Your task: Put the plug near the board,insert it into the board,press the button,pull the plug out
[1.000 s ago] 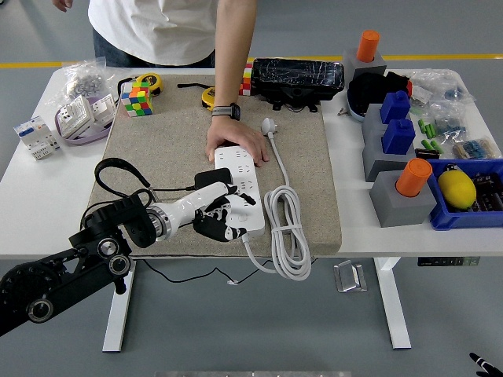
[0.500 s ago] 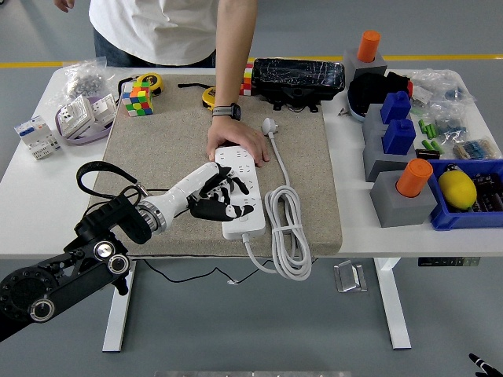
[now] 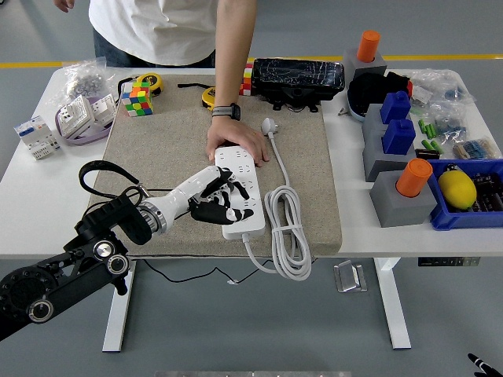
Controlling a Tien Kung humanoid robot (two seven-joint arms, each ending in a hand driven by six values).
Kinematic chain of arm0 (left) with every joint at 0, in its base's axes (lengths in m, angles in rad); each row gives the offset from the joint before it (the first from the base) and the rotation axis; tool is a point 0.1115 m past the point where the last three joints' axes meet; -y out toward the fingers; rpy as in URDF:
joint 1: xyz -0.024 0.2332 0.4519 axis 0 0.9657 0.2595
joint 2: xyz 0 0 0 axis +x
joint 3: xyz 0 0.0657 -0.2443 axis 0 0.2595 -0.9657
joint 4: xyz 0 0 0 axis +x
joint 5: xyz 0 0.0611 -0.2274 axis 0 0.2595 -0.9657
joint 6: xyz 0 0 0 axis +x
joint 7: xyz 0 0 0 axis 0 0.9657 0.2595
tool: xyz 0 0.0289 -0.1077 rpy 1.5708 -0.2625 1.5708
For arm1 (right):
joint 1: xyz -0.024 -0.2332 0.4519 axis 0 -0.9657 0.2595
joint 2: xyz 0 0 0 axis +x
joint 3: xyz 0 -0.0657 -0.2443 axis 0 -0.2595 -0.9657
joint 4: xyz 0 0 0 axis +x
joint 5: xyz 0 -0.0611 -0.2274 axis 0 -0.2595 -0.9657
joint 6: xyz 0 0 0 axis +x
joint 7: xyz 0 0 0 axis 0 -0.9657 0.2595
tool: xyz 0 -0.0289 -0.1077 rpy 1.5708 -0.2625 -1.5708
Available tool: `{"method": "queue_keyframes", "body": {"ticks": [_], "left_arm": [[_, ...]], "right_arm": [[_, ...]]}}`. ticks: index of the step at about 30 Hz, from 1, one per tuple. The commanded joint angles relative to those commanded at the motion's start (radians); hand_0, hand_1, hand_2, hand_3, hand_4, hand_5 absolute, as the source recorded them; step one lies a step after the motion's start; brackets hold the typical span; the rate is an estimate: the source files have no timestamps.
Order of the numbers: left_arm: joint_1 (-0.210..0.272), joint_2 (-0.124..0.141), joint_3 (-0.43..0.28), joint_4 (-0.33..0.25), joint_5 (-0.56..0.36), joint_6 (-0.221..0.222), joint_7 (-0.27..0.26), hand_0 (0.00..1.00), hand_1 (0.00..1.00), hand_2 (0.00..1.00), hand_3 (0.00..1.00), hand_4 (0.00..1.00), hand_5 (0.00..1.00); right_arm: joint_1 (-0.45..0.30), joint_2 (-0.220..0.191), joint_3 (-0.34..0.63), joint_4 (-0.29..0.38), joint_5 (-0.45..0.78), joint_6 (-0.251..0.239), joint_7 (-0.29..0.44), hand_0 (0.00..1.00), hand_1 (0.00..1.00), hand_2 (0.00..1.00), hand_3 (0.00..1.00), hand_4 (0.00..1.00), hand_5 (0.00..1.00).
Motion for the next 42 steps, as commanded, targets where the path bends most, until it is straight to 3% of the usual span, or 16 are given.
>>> {"method": "queue_keyframes", "body": {"ticks": [5,6,11,12,18,42], "left_arm": [[-0.003,0.0,0.004,-0.005,0.016,-0.036,0.034,0.186,0.124,0.285,0.516,0.809,0.242],[-0.004,0.001,0.003,-0.011,0.022,-0.059,0.054,0.105,0.053,0.192,0.685,0.643,0.054],[-0.003,0.003,0.001,-0.045,0.044,-0.145,0.137,0.105,0.053,0.192,0.685,0.643,0.054],[-0.004,0.003,0.001,-0.048,0.048,-0.157,0.151,0.091,0.057,0.157,0.86,0.758,0.002],[-0.013,0.004,0.014,-0.052,0.062,-0.179,0.181,0.084,0.061,0.152,0.867,0.77,0.002],[-0.036,0.004,0.07,0.009,0.075,-0.204,0.215,0.079,0.067,0.158,0.828,0.772,0.002]], "right_arm": [[0.0,0.0,0.0,0.001,0.0,0.0,0.0,0.622,0.672,0.641,0.573,0.976,0.588],[0.0,-0.001,-0.001,0.001,0.0,0.0,0.0,0.622,0.672,0.641,0.573,0.976,0.587],[0.0,-0.002,0.001,0.001,0.002,0.0,0.0,0.622,0.672,0.641,0.573,0.976,0.587],[0.0,-0.002,0.001,0.001,0.001,0.0,-0.001,0.622,0.671,0.641,0.573,0.976,0.588],[0.001,-0.002,-0.001,0.001,0.001,0.001,-0.001,0.622,0.671,0.641,0.573,0.976,0.588],[0.007,-0.009,-0.015,0.002,0.004,0.001,0.0,0.622,0.671,0.641,0.573,0.977,0.589]]}}
